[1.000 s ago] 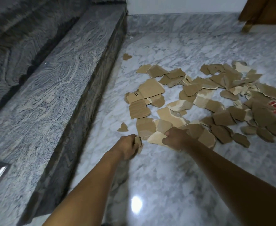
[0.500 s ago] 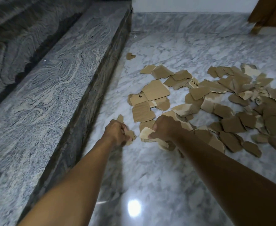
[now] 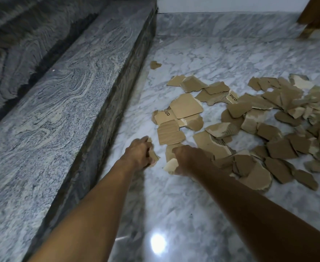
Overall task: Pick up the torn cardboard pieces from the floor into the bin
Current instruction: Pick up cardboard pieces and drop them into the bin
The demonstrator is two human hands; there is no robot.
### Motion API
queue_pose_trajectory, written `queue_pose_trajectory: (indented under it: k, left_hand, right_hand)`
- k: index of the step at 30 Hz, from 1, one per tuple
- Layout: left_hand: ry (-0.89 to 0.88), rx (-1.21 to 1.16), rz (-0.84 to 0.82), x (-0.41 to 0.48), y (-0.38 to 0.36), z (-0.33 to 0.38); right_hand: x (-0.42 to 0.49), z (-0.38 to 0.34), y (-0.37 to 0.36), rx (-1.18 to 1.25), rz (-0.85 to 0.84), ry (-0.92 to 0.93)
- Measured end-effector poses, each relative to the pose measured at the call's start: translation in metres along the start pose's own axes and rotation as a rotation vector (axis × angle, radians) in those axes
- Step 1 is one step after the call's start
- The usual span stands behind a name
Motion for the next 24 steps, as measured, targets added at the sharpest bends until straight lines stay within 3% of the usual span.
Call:
queue_pose_trajectory:
  k: [2,5,9,13,17,20,24]
  left_hand:
    - [-0.017,-0.019,0.075,0.002,0.002,0.004]
    - [-0.034,0.013,0.176,-0.005,0.002,0.006]
    - [-0.031,-0.007,0.253,-0.018,-0.002,0.008]
    - [-0.017,-0.042,0.219,-0.026,-0.003,0.014]
    - [0.044,-0.112,0.167,-0.031,0.0,0.018]
    - [0.127,-0.215,0.075,-0.028,0.001,0.025]
    - [0.06,-0.221,-0.06,-0.025,0.005,0.056]
  right_hand:
    - [-0.007,-0.005,-0.001,0.005,-0.074,0.08]
    - [-0.014,-0.004,0.014,0.113,-0.204,0.038]
    - [-0.026,0.02,0.048,0.163,-0.133,0.001]
    - [-0.055,0.035,0.03,0.148,-0.207,0.01]
    - [-0.08,0.04,-0.005,0.229,-0.301,-0.105]
    - [-0.082,0.048,0.007,0.198,-0.35,-0.104]
    - [-0.086,0.087,0.03,0.275,-0.337,-0.151]
Point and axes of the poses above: each hand's wrist, its own x-axis towards the middle knuckle, its own y-axis out of the back of the hand, z = x × y, the point moved 4 cm from there along x, towards the middle knuckle, and after that the axes turned 1 degree about -z, right-handed, at the moved point
